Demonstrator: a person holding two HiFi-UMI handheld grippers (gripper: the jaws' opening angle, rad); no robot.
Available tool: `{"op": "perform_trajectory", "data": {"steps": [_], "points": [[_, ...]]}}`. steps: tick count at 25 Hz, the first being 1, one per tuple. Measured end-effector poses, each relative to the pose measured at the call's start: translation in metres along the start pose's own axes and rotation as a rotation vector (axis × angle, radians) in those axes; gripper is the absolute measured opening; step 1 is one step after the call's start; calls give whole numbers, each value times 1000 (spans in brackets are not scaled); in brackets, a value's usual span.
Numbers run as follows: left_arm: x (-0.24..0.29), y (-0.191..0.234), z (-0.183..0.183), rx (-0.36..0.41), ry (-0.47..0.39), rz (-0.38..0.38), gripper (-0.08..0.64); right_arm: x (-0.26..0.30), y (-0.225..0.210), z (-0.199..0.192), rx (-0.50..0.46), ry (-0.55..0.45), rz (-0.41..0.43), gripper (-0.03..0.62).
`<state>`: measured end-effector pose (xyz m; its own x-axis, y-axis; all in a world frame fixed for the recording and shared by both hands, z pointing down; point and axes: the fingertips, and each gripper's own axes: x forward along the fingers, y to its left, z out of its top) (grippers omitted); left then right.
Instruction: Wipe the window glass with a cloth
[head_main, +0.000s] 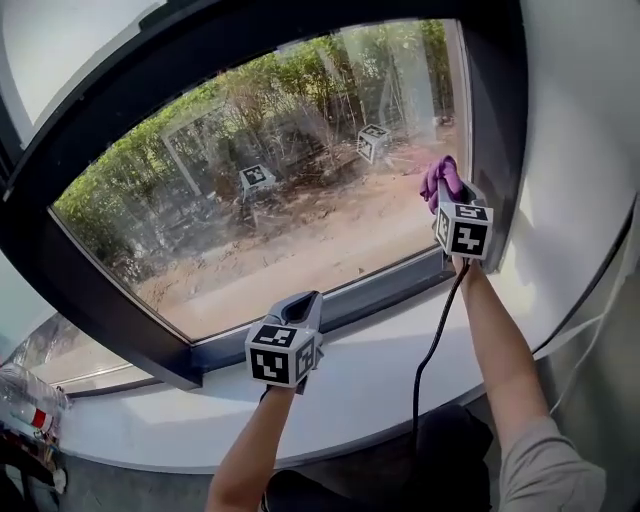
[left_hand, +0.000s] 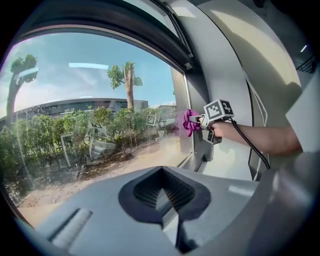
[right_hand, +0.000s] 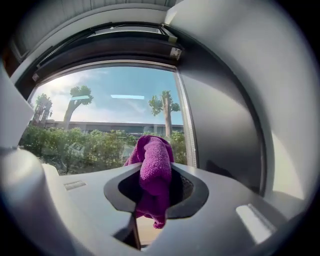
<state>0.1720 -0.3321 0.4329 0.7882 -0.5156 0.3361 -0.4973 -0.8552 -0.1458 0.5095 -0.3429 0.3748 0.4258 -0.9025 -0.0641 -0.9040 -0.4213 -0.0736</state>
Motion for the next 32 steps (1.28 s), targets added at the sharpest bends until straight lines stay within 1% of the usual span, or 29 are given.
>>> {"op": "perform_trajectory", "data": {"steps": [3,6,10,13,15,17,20,24,27,30,32], "points": [[12,-9,2,11,4,-18,1,3,-27,-5,44,9,-97,115],[23,-19,13,27,-7,-40,1,8,-43,-11,94,23,-175,115],[41,-37,27,59,-12,-80,1,11,-58,-12,143,35,-239,115],[47,-46,30,76,-5,-97,1,12,-65,-12,185,53,-262,114],[47,-49,29,81,-3,-105,1,13,-65,-10,209,66,-266,112],[44,-51,28,88,1,-109,1,14,-65,-1,206,63,-257,110],[36,-48,25,90,3,-103,1,14,-65,25,178,42,-254,110],[25,-39,20,68,-6,-86,1,13,-61,67,144,10,-255,110],[14,-33,17,47,-19,-71,1,11,-53,85,111,-17,-217,112],[3,-25,15,30,-36,-50,1,8,-34,85,92,-19,-176,110],[-7,-19,10,20,-42,-37,1,6,-14,82,78,-25,-136,110]]}}
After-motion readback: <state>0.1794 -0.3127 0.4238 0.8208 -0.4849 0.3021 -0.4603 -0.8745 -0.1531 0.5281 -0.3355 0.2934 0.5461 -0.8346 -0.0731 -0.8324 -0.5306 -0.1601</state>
